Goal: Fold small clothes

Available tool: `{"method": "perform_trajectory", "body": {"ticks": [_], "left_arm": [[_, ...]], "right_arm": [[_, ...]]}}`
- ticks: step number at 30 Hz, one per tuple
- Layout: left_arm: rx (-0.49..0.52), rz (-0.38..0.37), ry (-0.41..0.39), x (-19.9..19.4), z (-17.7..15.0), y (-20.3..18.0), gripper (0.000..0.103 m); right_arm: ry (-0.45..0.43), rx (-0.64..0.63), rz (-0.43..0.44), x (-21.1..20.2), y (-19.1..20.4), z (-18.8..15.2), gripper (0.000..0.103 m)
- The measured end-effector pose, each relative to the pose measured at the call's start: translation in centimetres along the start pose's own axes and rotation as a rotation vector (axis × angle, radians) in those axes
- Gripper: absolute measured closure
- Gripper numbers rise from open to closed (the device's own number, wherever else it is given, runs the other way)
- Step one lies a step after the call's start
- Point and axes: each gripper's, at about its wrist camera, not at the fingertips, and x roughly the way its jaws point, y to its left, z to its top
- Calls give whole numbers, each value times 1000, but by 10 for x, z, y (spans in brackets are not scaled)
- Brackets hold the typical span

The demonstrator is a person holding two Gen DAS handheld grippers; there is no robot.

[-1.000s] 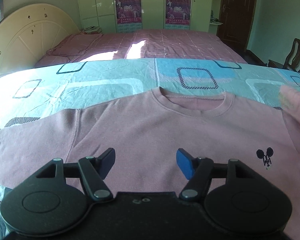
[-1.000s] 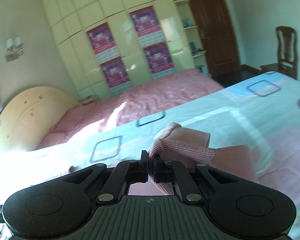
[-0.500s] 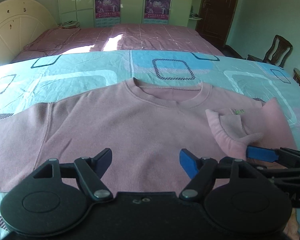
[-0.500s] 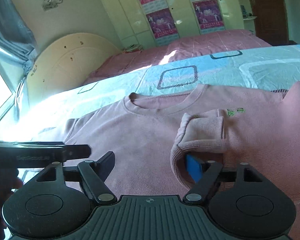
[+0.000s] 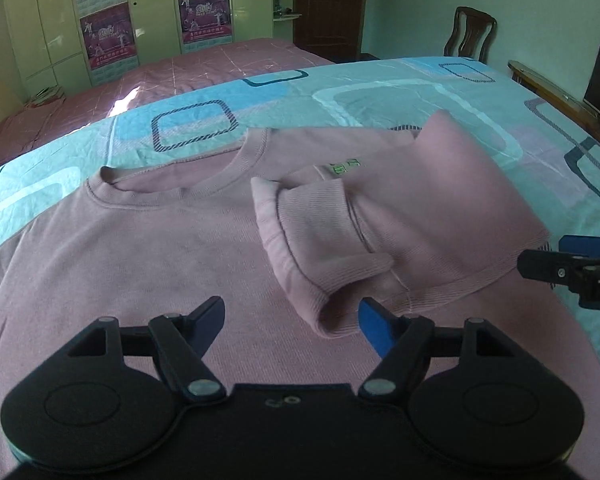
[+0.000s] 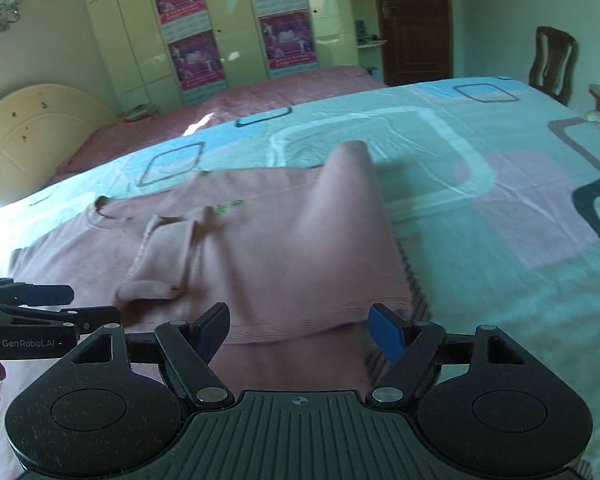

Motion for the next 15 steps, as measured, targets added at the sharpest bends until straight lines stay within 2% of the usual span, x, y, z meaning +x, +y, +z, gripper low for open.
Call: {"method": "perform_trajectory", "body": {"ticks": [4,6,7,9,10,12,15], "left_arm": [[33,56,-18,23,3,-9,37],[19,77,-33,32,6,-6,41],[0,75,-44,34,8,-2,47],[-54,58,-78,35,11,9,71],[-84,51,-87,34,13,14,91],[-159,30,-126,25,18,26,93],[-215,9,-205,7,29,38,94]], "right_arm": [[6,20,-37,-2,-15,-11,27],[2,20,-57,-2,-19,-14,27],[1,19,-65,-2,-20,-15,28],[-2,20,-72,1,-23,-15,28],[-4,22,-74,3,-24,-15,28],[-6,20,-80,8,-24,-14,28],[-3,18,-73,17,-22,-11,29]]}}
